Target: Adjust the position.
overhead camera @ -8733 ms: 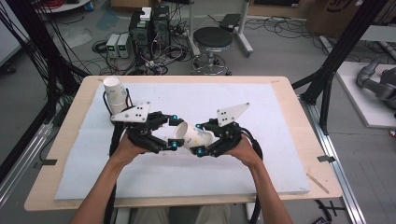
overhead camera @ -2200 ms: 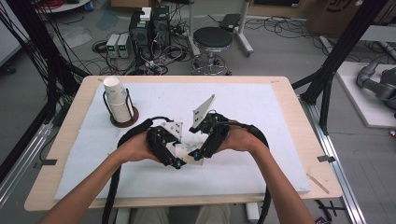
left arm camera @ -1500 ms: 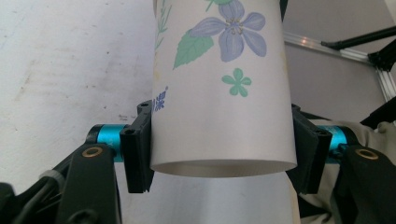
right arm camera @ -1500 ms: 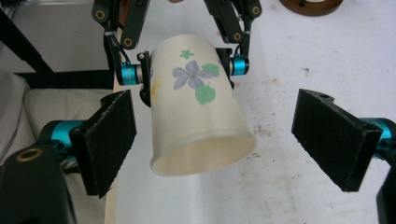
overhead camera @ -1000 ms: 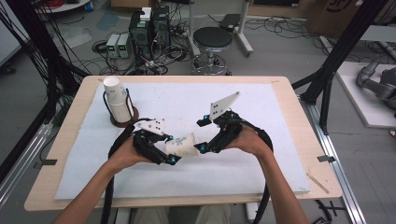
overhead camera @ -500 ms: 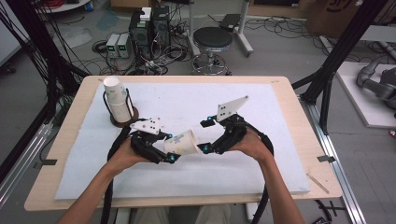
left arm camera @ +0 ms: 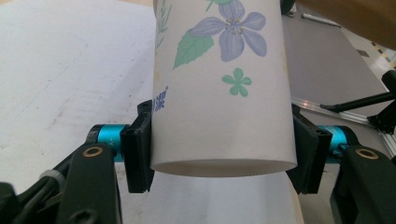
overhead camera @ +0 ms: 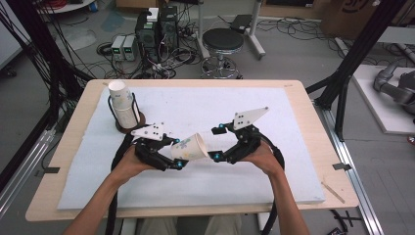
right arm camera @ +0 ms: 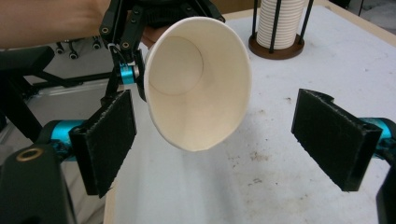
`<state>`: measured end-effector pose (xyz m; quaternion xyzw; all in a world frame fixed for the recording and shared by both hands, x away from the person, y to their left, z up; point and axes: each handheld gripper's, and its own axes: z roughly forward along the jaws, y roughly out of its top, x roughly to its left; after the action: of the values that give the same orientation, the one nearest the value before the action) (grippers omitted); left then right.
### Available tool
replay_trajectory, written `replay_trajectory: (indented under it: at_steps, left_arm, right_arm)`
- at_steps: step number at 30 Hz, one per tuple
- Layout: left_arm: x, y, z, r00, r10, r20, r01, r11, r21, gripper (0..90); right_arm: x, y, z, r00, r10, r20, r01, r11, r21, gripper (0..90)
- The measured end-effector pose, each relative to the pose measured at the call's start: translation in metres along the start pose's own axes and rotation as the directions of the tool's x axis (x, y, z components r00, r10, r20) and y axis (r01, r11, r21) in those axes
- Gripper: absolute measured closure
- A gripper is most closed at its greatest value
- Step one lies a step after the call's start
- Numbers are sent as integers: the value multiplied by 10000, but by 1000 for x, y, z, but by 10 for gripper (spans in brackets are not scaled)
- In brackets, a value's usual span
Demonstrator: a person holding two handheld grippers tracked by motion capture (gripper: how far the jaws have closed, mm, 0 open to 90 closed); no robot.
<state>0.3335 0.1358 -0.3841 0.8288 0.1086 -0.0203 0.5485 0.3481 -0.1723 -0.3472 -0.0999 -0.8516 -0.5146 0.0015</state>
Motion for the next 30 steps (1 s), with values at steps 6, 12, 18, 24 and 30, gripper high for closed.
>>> replay_trajectory:
  at_steps: [6, 12, 18, 24, 30]
  left_arm:
    - [1, -6, -1, 10000, -66, 32, 67, 9992, -393, 369]
    - [2, -12, -1, 9998, -138, 171, 151, 9969, -771, 369]
    - [3, -12, -2, 9997, -14, 244, 39, 9947, -1030, 370]
    - [4, -13, -3, 9995, 0, 322, 42, 9916, -1290, 370]
    - [4, -13, -4, 9993, 61, 374, -7, 9897, -1431, 370]
  right_arm:
    - [0, -6, 3, 10000, 11, -87, -12, 9999, -148, 142]
    - [2, -5, 4, 9999, 5, -157, -10, 9994, -359, 142]
    - [2, -9, 6, 9995, 3, -312, -26, 9973, -733, 142]
    - [2, -12, 11, 9991, 65, -424, -97, 9972, -739, 142]
    - [1, -12, 14, 9988, -35, -491, -8, 9961, -880, 142]
